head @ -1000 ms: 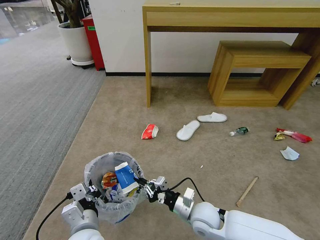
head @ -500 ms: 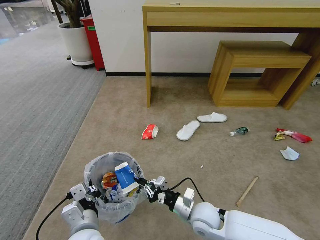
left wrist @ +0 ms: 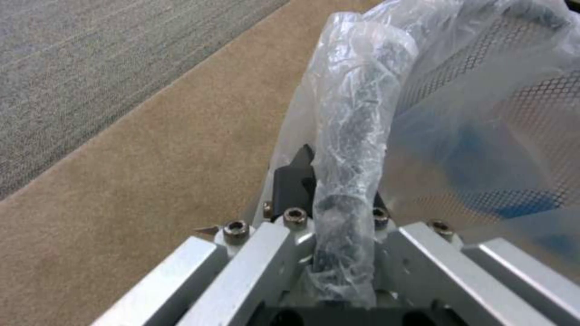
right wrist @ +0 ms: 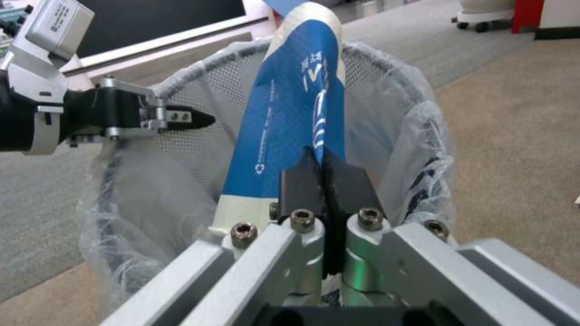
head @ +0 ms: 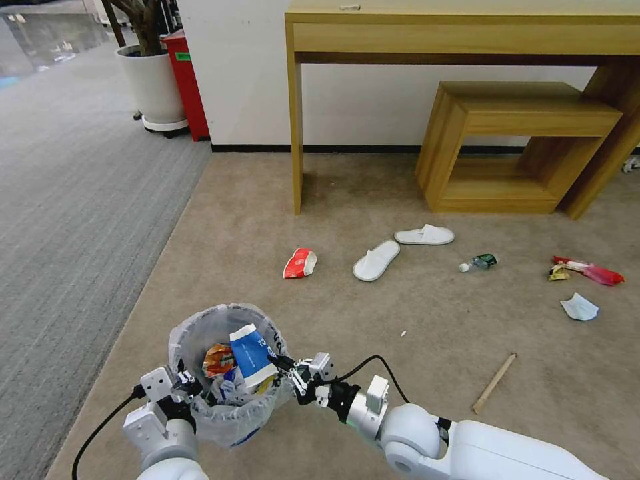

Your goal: Pick up the trash bin and place the garbage on the floor into it.

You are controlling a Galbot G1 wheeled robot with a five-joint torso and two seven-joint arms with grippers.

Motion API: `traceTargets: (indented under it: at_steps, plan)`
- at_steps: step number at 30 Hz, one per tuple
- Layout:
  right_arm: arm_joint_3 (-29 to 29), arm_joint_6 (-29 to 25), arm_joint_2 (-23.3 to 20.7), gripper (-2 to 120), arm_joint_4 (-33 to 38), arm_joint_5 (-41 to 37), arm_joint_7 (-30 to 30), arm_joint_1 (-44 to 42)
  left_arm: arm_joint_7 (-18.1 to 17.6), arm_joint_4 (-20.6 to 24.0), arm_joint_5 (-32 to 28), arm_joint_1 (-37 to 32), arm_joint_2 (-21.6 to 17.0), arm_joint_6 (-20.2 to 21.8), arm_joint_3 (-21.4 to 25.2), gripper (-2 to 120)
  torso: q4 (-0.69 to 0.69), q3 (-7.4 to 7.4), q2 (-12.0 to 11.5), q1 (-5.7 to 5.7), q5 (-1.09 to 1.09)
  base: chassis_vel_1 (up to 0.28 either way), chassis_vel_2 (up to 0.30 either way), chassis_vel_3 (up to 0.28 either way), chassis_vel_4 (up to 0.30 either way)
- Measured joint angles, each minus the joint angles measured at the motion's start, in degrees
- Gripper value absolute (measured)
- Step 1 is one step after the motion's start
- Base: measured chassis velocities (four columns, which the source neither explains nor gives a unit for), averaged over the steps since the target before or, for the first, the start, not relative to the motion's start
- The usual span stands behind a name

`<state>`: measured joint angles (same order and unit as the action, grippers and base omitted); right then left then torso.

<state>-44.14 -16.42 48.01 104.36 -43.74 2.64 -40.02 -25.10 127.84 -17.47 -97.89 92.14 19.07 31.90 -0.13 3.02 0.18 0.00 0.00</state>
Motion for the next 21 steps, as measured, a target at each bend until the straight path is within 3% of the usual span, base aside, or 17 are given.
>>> traceTargets:
  at_steps: [21]
  plan:
    - [0.0,0.0,0.0,0,0.0,0.0,0.0,0.0,0.0,0.0,0.0,0.0,0.0,0.0,0.0,1,0.00,0.00,0.0,0.00,0.00,0.000,0.000,0.000,0.000]
